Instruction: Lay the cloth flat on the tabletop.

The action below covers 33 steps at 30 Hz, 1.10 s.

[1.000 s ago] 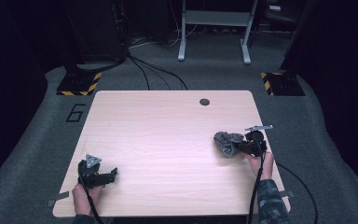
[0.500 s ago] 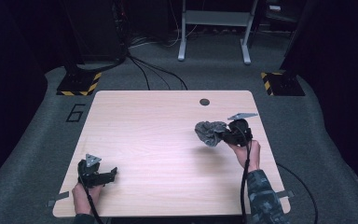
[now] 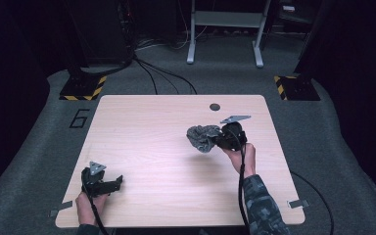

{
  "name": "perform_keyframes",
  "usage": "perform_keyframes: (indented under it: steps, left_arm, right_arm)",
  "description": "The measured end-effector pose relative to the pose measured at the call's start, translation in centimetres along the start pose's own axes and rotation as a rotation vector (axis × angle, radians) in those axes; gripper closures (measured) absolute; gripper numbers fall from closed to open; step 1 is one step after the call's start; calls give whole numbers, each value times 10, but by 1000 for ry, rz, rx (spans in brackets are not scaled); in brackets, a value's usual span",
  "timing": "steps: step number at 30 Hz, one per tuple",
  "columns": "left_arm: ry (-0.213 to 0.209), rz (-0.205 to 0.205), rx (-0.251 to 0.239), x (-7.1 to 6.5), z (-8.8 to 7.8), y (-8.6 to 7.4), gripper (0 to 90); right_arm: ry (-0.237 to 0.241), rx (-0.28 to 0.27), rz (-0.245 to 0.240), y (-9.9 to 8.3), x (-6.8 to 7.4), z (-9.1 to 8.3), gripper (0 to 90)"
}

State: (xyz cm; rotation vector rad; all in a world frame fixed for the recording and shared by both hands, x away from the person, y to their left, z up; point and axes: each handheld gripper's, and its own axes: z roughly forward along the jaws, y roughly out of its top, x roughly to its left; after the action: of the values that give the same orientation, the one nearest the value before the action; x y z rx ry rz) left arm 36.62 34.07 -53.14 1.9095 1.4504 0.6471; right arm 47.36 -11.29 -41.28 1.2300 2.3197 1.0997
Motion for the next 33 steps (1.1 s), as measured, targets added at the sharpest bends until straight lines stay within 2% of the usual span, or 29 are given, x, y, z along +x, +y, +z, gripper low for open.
perform_keyframes:
  steps: [3, 10, 15, 16, 19, 21, 23, 24, 25, 27, 30, 31, 33]
  left_arm:
    - [0, 0, 0, 0, 0, 0, 100]
    - [0, -1, 0, 0, 0, 0, 100]
    - [1, 0, 0, 0, 0, 0, 101]
    - [0, -1, 0, 0, 0, 0, 101]
    - [0, -1, 1, 0, 0, 0, 101]
    - [0, -1, 1, 0, 0, 0, 101]
    - [0, 0, 2, 0, 0, 0, 100]
    - [0, -1, 2, 0, 0, 0, 100]
    - [0, -1, 2, 0, 0, 0, 99]
    - [20, -21, 10, 0, 0, 1, 97]
    - [77, -32, 68, -3, -2, 10, 92]
    - [70, -35, 54, -5, -3, 12, 84]
    - [28, -62, 20, -11, -6, 21, 38]
  right_arm:
    - [9, 18, -8, 0, 4, 9, 741]
    - [21, 20, -23, 3, 9, 27, 739]
    - [25, 66, -27, -3, 15, 49, 732]
    - [24, 65, -43, -3, 16, 52, 729]
    - [35, 75, -46, -7, 22, 60, 707]
    - [28, 89, -49, -10, 28, 70, 614]
    - [14, 122, -64, -15, 33, 79, 439]
    - [23, 131, -62, -18, 33, 80, 332]
    - [30, 127, -57, -21, 32, 80, 284]
    - [56, 121, -57, -25, 29, 72, 216]
    - [76, 95, -48, -31, 20, 53, 185]
    - [74, 85, -36, -33, 17, 46, 188]
    - [68, 66, -35, -36, 10, 36, 188]
